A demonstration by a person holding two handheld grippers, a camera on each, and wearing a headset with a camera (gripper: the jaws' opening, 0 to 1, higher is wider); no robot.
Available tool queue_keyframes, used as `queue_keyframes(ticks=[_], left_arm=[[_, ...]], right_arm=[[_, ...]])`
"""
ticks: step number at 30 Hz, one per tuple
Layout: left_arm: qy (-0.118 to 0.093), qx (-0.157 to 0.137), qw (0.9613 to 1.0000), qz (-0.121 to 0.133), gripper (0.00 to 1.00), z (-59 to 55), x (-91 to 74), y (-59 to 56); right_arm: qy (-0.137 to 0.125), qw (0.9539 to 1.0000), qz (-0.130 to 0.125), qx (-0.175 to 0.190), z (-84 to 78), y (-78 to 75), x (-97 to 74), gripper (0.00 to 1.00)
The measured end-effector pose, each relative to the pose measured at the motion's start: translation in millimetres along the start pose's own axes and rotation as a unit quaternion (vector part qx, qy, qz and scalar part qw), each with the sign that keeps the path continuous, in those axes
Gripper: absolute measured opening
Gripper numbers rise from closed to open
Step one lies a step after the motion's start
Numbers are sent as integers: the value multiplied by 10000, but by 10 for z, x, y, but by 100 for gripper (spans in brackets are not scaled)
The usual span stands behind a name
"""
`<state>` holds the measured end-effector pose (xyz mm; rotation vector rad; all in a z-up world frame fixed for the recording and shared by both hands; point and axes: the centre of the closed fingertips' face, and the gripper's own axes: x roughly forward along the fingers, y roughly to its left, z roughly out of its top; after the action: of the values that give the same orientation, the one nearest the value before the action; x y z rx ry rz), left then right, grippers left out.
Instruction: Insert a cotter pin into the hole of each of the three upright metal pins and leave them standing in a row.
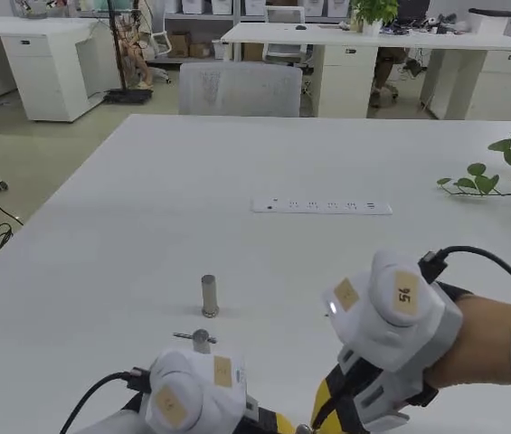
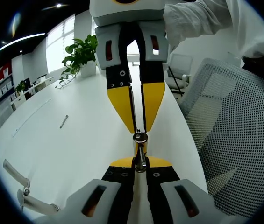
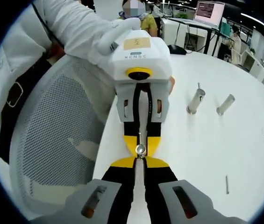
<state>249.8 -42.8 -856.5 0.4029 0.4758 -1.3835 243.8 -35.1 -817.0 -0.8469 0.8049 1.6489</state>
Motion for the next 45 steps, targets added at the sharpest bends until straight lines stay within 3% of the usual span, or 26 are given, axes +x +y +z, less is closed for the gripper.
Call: queue_keyframes(ticks=[5, 10, 19, 31, 39, 45], left_arm=[[-5, -29, 10000, 35, 8, -5, -4, 10], [15, -113, 9999, 98, 18, -22, -23, 23], [-183, -338, 9992, 147, 33, 47, -158, 7], [-473, -646, 9967, 165, 54, 108, -544, -97], [-660, -788, 9942, 327, 64, 110, -811, -133], [-853, -1011, 9897, 554, 71, 108, -1013, -93]], right_arm=[[-43, 9999, -59, 74, -23, -3, -5, 10], [-79, 9998, -126, 137, -43, -14, -28, 11], [-196, 9993, -224, 238, -94, -1, -17, 17], [-452, 9971, -328, 523, -134, 28, 33, 24], [-649, 9949, -400, 658, -96, 29, 76, 25], [-737, 9938, -453, 704, -81, 38, 129, 25]])
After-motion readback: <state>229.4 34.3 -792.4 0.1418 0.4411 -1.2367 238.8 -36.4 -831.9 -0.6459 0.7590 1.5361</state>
